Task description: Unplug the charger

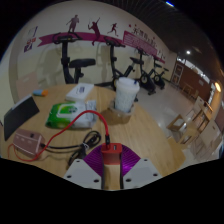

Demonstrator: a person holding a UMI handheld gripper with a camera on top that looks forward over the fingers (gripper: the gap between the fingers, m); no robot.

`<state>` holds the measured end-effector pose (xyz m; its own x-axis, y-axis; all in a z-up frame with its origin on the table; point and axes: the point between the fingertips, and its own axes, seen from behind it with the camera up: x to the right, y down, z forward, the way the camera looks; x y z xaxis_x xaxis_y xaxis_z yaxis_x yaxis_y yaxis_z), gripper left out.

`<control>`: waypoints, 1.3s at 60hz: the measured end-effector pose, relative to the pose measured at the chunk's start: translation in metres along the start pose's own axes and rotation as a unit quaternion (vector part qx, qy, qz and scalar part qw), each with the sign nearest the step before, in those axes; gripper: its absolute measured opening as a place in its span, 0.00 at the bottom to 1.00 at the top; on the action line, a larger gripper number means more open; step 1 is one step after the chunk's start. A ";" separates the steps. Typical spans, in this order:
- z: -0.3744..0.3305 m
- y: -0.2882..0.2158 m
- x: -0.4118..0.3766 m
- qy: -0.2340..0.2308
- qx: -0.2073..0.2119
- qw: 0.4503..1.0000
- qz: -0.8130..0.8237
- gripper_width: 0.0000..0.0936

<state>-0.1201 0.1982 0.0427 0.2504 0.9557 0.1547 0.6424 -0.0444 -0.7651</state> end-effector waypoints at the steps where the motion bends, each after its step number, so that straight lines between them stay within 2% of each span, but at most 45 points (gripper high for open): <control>1: 0.004 0.004 0.001 -0.002 -0.007 1.000 0.000 0.22; 5: 0.010 0.030 0.010 -0.017 -0.031 0.999 0.002 0.26; 7: 0.024 0.039 0.001 -0.022 -0.043 0.999 0.002 0.34; 8: 0.025 0.042 0.002 -0.023 -0.047 0.999 0.004 0.35; 16: 0.016 0.041 0.013 -0.012 -0.042 0.999 0.009 0.93; 18: 0.003 0.037 0.021 -0.006 -0.037 0.999 0.011 0.89; 26: -0.070 0.018 0.021 -0.017 -0.012 0.999 0.030 0.92; 36: -0.223 -0.005 -0.013 -0.054 0.032 0.997 0.036 0.92; 45: -0.348 0.008 -0.053 -0.073 0.050 0.995 0.045 0.92; 53: -0.429 0.033 -0.083 -0.077 0.066 0.994 0.045 0.91; 64: -0.490 0.069 -0.100 -0.065 0.059 0.995 0.043 0.91; 78: -0.506 0.083 -0.111 -0.058 0.057 0.996 0.044 0.92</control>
<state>0.2712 -0.0591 0.2784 0.2126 0.9770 0.0166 0.5330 -0.1017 -0.8400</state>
